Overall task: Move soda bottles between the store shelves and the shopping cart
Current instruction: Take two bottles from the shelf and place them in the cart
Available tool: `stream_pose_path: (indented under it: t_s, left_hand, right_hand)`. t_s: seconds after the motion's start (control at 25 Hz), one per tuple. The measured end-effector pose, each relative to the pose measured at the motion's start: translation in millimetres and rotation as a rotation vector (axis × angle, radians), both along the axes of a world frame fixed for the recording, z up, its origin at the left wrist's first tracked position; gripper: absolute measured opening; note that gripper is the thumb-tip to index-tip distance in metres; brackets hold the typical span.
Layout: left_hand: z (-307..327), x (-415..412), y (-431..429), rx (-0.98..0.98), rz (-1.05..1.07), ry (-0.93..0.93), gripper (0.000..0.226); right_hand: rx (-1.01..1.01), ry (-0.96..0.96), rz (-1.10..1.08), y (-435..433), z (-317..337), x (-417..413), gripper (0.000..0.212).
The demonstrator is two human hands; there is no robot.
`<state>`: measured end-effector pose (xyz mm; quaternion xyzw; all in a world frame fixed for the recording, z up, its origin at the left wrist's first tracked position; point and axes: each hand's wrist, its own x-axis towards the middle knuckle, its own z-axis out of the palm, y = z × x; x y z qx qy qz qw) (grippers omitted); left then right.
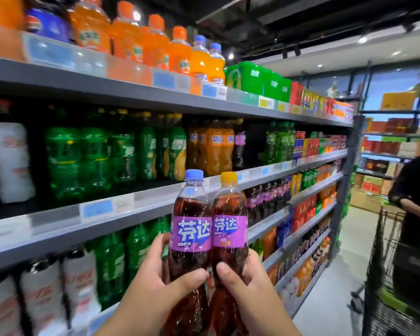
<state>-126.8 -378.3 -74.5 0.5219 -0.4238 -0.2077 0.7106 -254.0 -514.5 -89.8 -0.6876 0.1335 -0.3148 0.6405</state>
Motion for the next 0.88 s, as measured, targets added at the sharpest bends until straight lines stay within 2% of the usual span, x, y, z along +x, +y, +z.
stream_pose_path:
  t_s: [0.16,0.24,0.36,0.48,0.68,0.88]
  left_hand:
    - [13,15,-86,-0.046,-0.060,-0.008,0.070]
    - [20,20,-129,-0.053,-0.035,-0.029,0.071]
    - [31,25,-188,-0.061,0.081,-0.111,0.083]
    - [37,24,-247,-0.079,0.198,-0.125,0.092]
    - [55,29,-322,-0.100,0.343,-0.123,0.083]
    - [66,57,-372,-0.130,0.538,-0.215,0.074]
  right_hand:
    - [-0.039,-0.074,-0.045,-78,20,0,0.058]
    - [-0.105,-0.075,-0.068,-125,30,-4,0.051]
    - [-0.174,-0.080,-0.106,-203,40,-12,0.044]
    - [-0.175,-0.124,-0.051,-286,53,-17,0.047]
    - [-0.377,-0.056,-0.063,-415,87,6,0.029]
    - [-0.533,-0.102,-0.047,-493,121,68,0.027]
